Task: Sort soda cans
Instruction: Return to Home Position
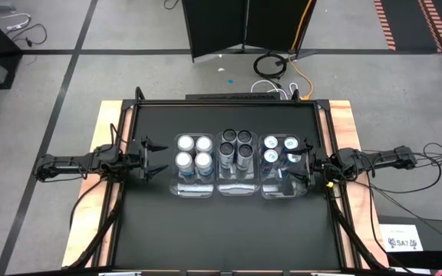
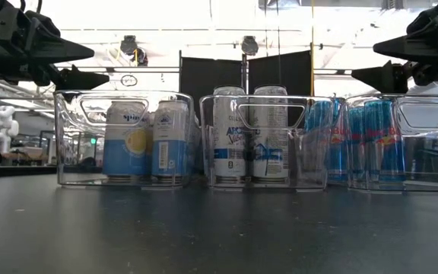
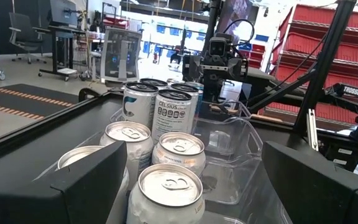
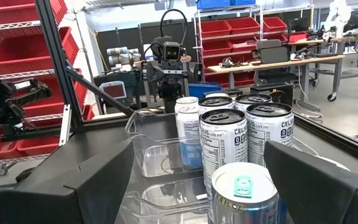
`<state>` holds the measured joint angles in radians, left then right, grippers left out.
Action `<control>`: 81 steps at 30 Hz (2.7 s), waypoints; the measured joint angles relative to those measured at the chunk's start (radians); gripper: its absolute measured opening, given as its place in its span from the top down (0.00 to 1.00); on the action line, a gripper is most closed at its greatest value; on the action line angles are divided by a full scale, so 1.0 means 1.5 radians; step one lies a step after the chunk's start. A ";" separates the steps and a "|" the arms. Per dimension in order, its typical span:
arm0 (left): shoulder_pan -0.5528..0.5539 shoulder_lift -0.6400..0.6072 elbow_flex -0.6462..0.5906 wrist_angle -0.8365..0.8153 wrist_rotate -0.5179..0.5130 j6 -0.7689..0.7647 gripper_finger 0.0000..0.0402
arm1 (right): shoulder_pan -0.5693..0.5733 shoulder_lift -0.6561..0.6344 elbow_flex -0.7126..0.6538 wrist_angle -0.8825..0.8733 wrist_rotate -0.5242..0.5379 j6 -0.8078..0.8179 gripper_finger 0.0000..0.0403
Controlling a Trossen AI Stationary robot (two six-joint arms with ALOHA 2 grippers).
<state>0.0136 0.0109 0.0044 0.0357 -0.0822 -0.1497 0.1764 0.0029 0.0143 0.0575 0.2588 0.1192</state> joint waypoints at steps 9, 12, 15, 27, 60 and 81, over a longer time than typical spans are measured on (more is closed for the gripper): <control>0.000 0.000 0.000 0.000 0.000 0.000 0.05 | 0.000 0.000 0.000 0.000 0.000 0.000 0.12; 0.000 0.000 0.000 0.000 0.000 0.000 0.05 | 0.000 0.000 0.000 0.000 0.000 0.000 0.12; 0.000 0.000 0.000 0.000 0.000 0.000 0.05 | 0.000 0.000 0.000 0.000 0.000 0.000 0.12; 0.000 0.000 0.000 0.000 -0.001 0.000 0.05 | 0.000 0.000 0.000 -0.001 0.000 0.000 0.12; 0.000 0.000 0.000 0.000 -0.001 0.000 0.05 | 0.000 0.000 0.000 -0.001 0.001 0.000 0.12; 0.001 0.000 0.000 0.023 -0.322 0.076 0.05 | 0.000 0.000 0.000 -0.001 0.001 0.000 0.12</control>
<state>0.0151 0.0109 0.0044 0.0704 -0.5653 -0.0360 0.1764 0.0032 0.0143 0.0566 0.2596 0.1188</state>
